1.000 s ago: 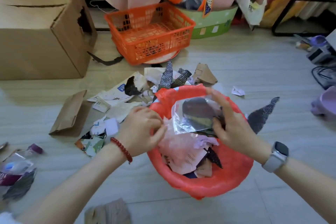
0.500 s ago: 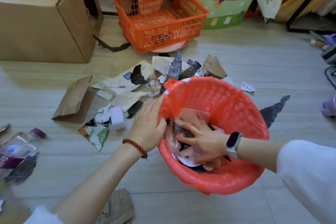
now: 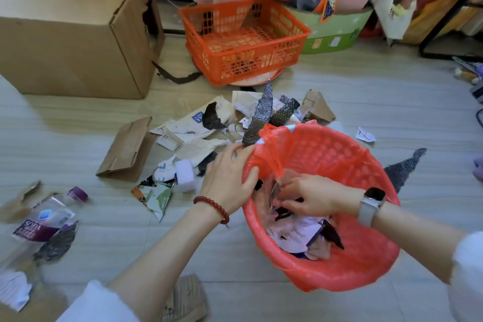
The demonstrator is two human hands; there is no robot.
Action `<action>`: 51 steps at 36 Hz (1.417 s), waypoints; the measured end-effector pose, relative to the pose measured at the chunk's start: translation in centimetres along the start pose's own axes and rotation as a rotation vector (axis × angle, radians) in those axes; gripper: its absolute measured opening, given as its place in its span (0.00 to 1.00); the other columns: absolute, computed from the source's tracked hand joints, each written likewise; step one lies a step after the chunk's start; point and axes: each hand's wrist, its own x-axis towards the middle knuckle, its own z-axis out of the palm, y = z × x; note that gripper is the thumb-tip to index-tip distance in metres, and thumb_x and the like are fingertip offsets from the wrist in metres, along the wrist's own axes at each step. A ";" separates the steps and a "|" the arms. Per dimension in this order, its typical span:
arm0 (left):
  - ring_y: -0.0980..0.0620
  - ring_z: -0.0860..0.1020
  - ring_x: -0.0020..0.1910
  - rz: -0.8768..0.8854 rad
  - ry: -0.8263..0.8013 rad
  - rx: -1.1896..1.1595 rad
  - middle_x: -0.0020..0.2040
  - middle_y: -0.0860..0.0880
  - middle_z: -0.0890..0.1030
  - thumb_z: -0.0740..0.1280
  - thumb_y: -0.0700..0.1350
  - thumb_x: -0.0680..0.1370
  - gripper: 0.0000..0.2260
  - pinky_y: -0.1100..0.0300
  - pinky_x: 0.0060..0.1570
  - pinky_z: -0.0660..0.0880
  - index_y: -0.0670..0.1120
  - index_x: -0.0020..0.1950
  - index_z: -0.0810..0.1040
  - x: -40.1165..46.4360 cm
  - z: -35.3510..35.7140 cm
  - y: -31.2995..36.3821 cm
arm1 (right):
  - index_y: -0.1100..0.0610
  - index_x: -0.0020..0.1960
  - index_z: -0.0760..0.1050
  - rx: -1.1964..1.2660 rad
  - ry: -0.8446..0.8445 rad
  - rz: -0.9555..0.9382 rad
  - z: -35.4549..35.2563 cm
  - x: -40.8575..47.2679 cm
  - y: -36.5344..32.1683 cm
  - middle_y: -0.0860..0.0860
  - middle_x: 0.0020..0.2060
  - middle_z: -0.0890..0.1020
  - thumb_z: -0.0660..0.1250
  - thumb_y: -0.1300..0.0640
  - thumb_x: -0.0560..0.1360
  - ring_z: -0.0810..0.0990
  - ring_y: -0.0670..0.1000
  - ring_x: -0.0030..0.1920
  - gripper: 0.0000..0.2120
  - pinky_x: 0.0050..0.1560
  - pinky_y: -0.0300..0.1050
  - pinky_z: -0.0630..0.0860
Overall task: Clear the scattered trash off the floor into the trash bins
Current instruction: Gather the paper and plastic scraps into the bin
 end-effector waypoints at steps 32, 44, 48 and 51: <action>0.37 0.59 0.71 -0.736 0.075 0.403 0.72 0.40 0.63 0.72 0.47 0.68 0.30 0.37 0.64 0.61 0.48 0.69 0.68 -19.2 -2.5 -30.3 | 0.42 0.74 0.35 -0.079 -0.072 0.093 5.9 29.1 -20.8 0.55 0.75 0.35 0.72 0.39 0.65 0.36 0.64 0.74 0.54 0.69 0.68 0.52; 0.48 0.68 0.52 -0.404 0.300 0.353 0.45 0.47 0.78 0.67 0.47 0.69 0.06 0.49 0.48 0.75 0.46 0.42 0.76 -18.6 0.9 -30.9 | 0.51 0.66 0.65 -0.066 0.116 -0.101 8.8 26.1 -23.4 0.56 0.63 0.65 0.61 0.61 0.74 0.62 0.61 0.63 0.21 0.56 0.55 0.69; 0.50 0.67 0.43 -0.334 0.327 0.208 0.37 0.47 0.76 0.75 0.32 0.62 0.19 0.58 0.41 0.69 0.47 0.43 0.71 -19.1 2.3 -30.6 | 0.54 0.65 0.68 -0.114 0.126 -0.132 9.8 24.8 -24.1 0.55 0.62 0.67 0.58 0.62 0.76 0.63 0.60 0.62 0.17 0.55 0.52 0.67; 0.51 0.67 0.42 -0.377 0.334 0.122 0.40 0.45 0.75 0.70 0.23 0.61 0.28 0.58 0.40 0.68 0.48 0.51 0.68 -19.1 2.2 -30.4 | 0.58 0.61 0.69 -0.100 0.125 -0.140 10.2 24.2 -24.8 0.56 0.60 0.69 0.57 0.62 0.77 0.64 0.59 0.59 0.13 0.50 0.50 0.65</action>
